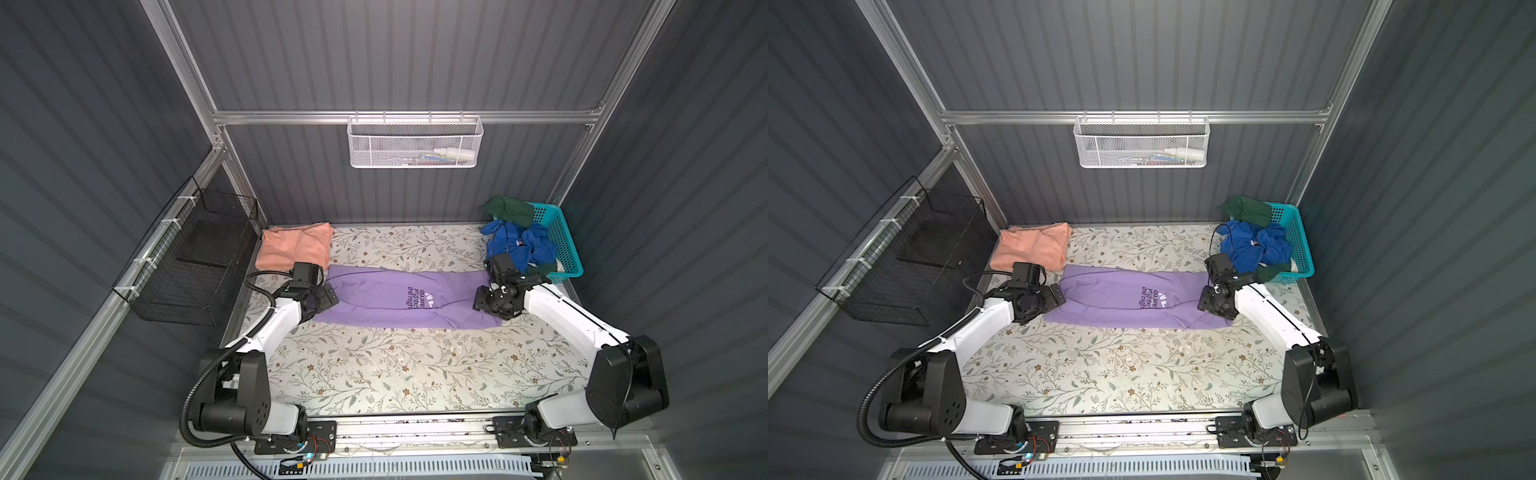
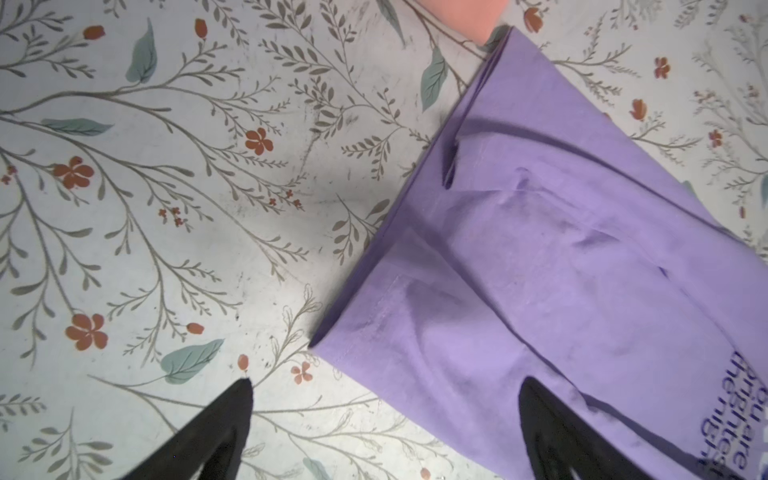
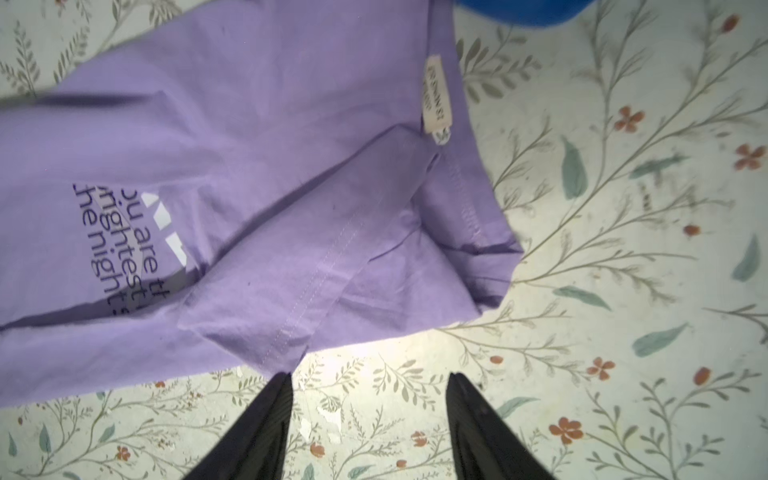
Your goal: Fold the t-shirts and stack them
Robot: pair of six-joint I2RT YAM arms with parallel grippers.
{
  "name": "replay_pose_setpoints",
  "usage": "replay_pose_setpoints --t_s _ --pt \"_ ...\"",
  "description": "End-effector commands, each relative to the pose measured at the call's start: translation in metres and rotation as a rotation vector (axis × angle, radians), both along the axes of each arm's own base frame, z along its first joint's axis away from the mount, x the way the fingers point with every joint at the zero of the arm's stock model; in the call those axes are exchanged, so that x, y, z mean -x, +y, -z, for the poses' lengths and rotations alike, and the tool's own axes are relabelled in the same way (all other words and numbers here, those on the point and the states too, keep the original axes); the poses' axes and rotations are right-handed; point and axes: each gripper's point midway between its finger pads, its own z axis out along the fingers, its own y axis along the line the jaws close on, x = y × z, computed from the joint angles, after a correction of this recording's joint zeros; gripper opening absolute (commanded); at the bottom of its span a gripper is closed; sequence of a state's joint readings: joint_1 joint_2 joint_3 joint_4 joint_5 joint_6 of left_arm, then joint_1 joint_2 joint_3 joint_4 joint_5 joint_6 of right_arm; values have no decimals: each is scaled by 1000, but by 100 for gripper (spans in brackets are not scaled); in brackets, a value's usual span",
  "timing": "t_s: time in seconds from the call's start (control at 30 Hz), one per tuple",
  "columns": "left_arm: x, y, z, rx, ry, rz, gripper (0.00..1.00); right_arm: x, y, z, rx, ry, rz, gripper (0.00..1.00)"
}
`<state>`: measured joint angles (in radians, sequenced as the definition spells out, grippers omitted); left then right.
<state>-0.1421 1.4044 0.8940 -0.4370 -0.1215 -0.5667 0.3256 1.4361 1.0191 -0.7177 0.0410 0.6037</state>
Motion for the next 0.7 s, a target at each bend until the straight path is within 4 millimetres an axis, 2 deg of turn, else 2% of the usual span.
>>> replay_pose_setpoints --t_s 0.0,0.1,0.2,0.4,0.57,0.67 --pt "2 -11 -2 48 -22 59 97 14 25 16 -45 44 -54 60" --pt "0 -23 -3 96 -41 90 94 17 46 32 -89 92 -101 58" --pt "1 -25 3 99 -18 94 93 15 63 44 -118 129 -127 57" --pt "3 -25 9 92 9 104 92 6 80 60 -122 165 -149 55" --pt "4 -22 10 74 24 97 92 -1 74 59 -62 144 -135 39" --pt "3 -21 12 66 35 95 92 -6 73 56 -43 127 -135 24"
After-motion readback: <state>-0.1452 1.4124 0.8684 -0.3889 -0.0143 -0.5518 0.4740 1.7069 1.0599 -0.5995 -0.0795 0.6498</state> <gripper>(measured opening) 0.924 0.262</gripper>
